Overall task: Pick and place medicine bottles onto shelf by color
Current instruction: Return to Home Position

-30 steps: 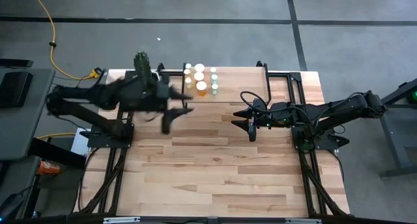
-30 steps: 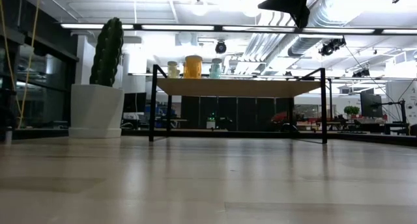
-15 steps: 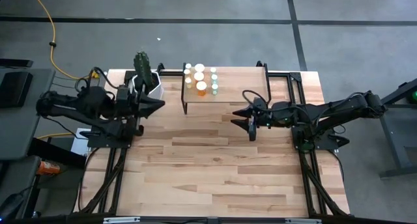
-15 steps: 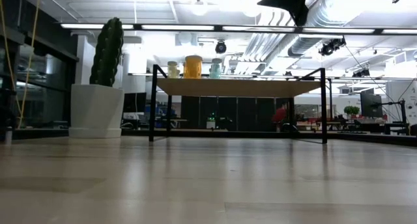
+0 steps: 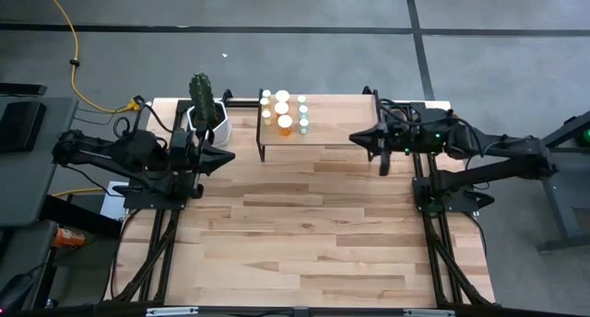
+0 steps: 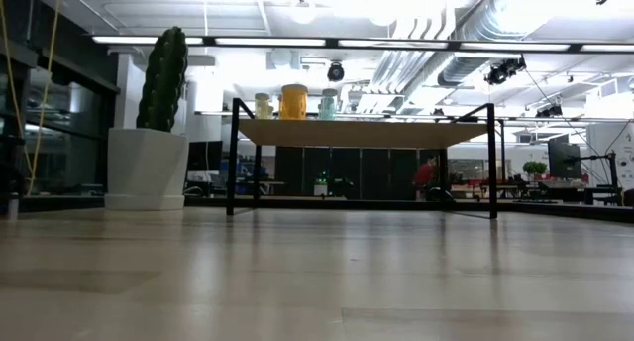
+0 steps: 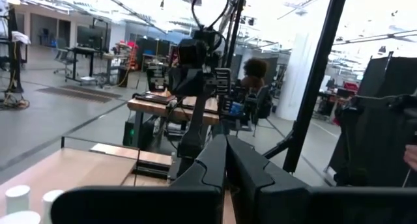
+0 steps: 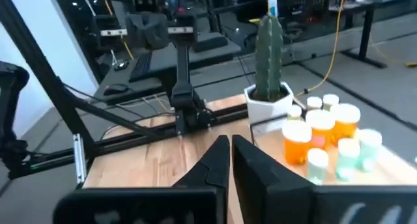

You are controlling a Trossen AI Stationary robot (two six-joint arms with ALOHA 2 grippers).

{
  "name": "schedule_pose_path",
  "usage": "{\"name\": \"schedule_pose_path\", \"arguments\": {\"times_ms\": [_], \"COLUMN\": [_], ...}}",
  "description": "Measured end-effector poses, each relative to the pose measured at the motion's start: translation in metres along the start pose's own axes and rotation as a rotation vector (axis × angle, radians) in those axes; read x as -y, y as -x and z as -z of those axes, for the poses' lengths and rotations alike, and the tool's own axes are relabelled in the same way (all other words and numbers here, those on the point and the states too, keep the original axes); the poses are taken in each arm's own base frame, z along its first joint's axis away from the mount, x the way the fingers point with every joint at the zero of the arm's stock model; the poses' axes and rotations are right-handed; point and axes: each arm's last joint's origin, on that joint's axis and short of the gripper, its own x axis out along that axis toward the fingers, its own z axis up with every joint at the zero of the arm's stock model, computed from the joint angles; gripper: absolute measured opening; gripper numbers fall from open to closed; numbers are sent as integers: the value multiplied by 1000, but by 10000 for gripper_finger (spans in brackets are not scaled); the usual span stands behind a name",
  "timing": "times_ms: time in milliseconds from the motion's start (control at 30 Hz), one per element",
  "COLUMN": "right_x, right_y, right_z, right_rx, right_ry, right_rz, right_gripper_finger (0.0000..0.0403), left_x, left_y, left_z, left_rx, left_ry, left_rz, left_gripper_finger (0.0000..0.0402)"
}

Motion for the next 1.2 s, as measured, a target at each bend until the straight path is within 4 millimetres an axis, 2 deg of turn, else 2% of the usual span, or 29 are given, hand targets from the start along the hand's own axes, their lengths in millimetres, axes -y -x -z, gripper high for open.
{"name": "schedule_pose_path", "arguments": {"times_ms": [167,400,567,667,867,1033,1200], "right_x": [8,9,10,10,10,10,10], "right_y": [23,53,59,57,56,56,56], "right_z": [17,10,12,15,17,17,17], "right_rx": [35,130,110,73,56,55,54], "right_ry": [-57,-45,-68,-85,-86,-115,-159], "right_rz": [-5,-20,-21,-35,-38,-39,-40], "right_gripper_finger": [8,1,0,0,0,0,0], "left_x": [0,0,-1,-6,-22,-37,-44], "left_y": [0,0,0,4,24,47,64], "left_z": [1,-2,5,31,94,123,140], "left_rx": [-6,15,-16,-48,-25,43,110], "left_ry": [-9,4,-8,-13,76,155,185], "left_rz": [-1,2,-3,-13,-28,-60,-45], "left_gripper_finger": [0,0,0,0,0,0,0]}}
